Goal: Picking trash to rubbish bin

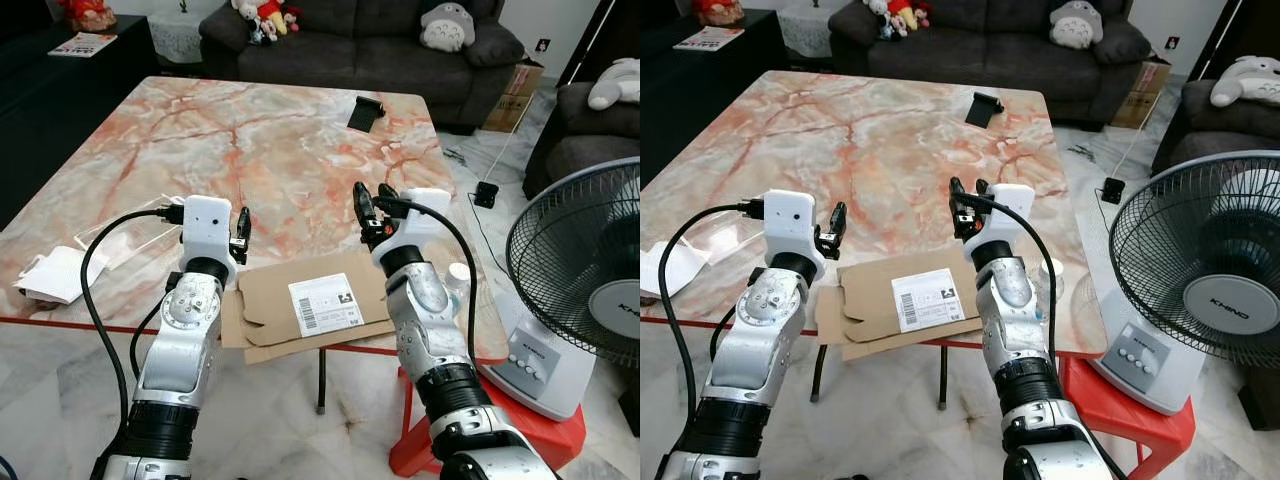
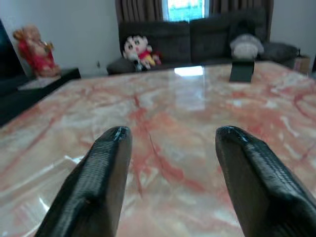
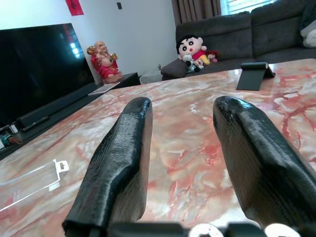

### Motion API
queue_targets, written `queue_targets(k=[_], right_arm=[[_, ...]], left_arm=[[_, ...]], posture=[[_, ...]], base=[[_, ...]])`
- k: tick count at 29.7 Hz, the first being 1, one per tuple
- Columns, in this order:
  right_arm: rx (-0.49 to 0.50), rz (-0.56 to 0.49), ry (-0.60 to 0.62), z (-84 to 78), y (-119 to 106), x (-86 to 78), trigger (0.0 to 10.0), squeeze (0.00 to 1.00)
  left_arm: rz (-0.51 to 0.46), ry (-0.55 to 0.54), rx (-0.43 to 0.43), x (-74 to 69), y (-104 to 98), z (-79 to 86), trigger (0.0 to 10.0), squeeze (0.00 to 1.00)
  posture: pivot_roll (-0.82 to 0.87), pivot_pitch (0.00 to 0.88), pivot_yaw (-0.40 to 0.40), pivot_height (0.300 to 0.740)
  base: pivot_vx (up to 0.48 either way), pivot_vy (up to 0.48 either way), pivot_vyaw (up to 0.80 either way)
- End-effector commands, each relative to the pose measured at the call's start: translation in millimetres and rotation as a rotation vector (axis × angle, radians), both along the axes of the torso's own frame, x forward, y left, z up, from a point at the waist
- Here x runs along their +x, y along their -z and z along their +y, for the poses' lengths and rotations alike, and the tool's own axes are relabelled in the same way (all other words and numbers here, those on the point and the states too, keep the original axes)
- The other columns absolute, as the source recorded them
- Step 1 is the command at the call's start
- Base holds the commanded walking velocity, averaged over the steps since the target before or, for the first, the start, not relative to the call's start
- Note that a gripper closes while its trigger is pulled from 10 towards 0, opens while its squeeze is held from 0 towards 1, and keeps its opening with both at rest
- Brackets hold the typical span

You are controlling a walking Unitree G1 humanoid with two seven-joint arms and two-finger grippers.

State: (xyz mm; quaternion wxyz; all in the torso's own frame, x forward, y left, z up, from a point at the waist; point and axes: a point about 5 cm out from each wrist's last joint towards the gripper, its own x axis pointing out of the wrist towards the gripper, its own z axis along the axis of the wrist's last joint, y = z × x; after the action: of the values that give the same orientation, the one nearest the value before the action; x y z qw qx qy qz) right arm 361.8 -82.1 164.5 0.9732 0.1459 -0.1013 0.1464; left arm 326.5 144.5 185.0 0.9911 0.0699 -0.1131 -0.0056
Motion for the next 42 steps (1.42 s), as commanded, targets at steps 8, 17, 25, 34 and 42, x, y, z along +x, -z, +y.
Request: queue_targets(k=[8, 17, 25, 34, 42], right_arm=[[-0.006, -0.006, -0.024, 6.7, -0.8, 1.5, 10.0, 0.00], [-0.003, -0.009, -0.049, 13.2, 0.6, -0.1, 10.0, 0.00], [0.002, -0.012, -0.075, 20.1, 1.2, -2.7, 10.0, 0.00], [0.000, -0.010, -0.086, 20.1, 4.3, -5.2, 10.0, 0.00], [-0.008, 0.003, -0.088, 17.6, 7.4, -4.9, 10.0, 0.00]], left_arm=[[-0.036, -0.040, -0.016, 3.0, 6.7, 3.0, 10.0, 0.00], [-0.067, -0.026, -0.013, 6.3, 6.7, 0.4, 10.0, 0.00], [-0.078, -0.031, -0.010, 8.2, 6.2, 1.5, 10.0, 0.00], [-0.077, -0.034, -0.010, 8.3, 8.3, 2.9, 10.0, 0.00], [-0.060, -0.034, -0.016, 8.1, 13.8, 3.2, 10.0, 0.00]], posture=[[0.04, 0.006, -0.071, 0.740], [0.03, 0.001, -0.069, 0.740], [0.03, 0.000, -0.069, 0.740], [0.03, 0.000, -0.073, 0.740], [0.03, 0.000, -0.081, 0.740]], base=[[-0.032, 0.000, 0.00], [-0.085, 0.000, 0.00], [0.000, 0.000, 0.00], [0.000, 0.000, 0.00], [0.000, 0.000, 0.00]])
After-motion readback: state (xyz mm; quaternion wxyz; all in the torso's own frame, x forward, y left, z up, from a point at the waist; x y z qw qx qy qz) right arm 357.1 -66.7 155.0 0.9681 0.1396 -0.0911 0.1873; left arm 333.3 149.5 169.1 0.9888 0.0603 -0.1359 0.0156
